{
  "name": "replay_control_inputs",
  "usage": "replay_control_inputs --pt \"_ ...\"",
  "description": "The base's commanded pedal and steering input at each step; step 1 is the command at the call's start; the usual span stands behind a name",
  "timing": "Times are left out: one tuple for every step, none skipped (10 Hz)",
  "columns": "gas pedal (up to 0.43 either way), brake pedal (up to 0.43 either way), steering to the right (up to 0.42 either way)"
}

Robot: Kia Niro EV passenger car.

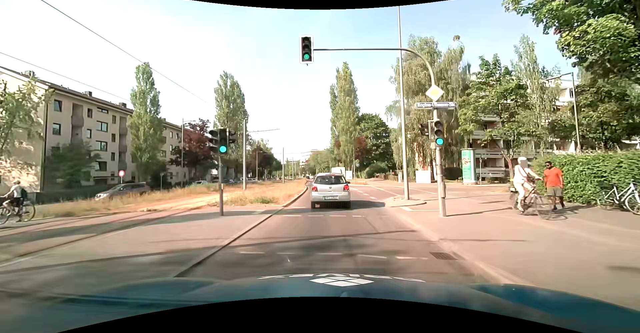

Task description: Follow the waypoints while adhering to traffic rules and regulations

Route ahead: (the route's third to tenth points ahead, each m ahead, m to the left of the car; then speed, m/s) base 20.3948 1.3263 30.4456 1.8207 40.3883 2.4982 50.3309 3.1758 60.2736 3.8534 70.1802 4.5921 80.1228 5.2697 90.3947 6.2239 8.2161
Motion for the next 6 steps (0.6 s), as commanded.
replay_control_inputs --pt "0.37 0.0 -0.002" --pt "0.331 0.0 -0.002" --pt "0.268 0.0 -0.002" --pt "0.22 0.0 -0.002" --pt "0.22 0.0 -0.002" --pt "0.209 0.0 -0.001"
